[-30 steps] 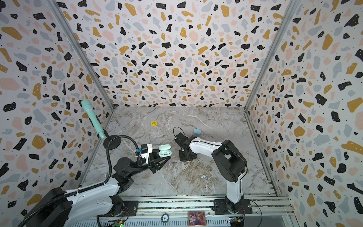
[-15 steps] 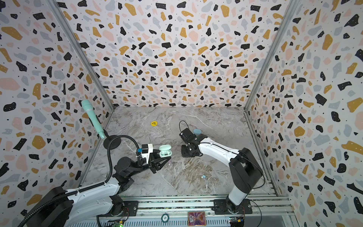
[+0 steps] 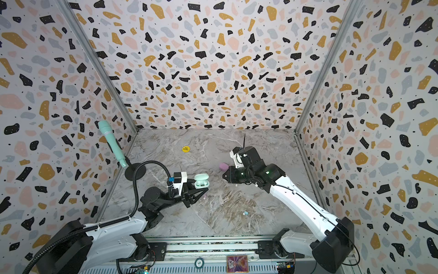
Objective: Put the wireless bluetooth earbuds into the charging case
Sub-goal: 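Carry the mint earbud with the right gripper to the case in the left gripper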
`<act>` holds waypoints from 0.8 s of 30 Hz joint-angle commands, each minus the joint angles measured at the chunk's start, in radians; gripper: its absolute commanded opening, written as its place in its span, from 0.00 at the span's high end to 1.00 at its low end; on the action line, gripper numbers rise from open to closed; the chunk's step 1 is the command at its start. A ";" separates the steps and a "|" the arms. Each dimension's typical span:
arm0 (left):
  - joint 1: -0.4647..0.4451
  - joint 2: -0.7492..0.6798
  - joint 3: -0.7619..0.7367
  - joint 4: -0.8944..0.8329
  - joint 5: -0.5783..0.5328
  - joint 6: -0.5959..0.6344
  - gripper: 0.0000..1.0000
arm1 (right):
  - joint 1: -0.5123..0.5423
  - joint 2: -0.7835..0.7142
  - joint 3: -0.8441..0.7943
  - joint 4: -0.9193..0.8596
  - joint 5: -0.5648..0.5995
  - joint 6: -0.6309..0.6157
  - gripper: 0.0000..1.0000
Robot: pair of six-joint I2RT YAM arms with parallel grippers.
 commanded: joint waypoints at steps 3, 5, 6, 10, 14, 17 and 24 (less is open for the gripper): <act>0.007 0.005 0.044 0.069 0.023 0.009 0.86 | 0.017 -0.065 0.058 0.070 -0.168 0.010 0.88; 0.007 0.005 0.045 0.066 0.025 0.009 0.86 | 0.034 -0.068 0.071 0.085 -0.187 0.016 0.88; 0.007 0.005 0.047 0.066 0.026 0.009 0.86 | 0.047 -0.064 0.076 0.093 -0.193 0.016 0.87; 0.007 0.002 0.050 0.063 0.030 0.009 0.86 | 0.103 -0.042 0.086 0.119 -0.209 0.020 0.88; 0.008 -0.001 0.050 0.059 0.030 0.012 0.86 | 0.148 -0.023 0.090 0.154 -0.219 0.025 0.88; 0.007 -0.003 0.048 0.059 0.029 0.014 0.86 | 0.168 -0.008 0.097 0.185 -0.229 0.028 0.88; 0.007 -0.008 0.042 0.062 0.032 0.013 0.86 | 0.188 0.041 0.088 0.287 -0.250 0.053 0.88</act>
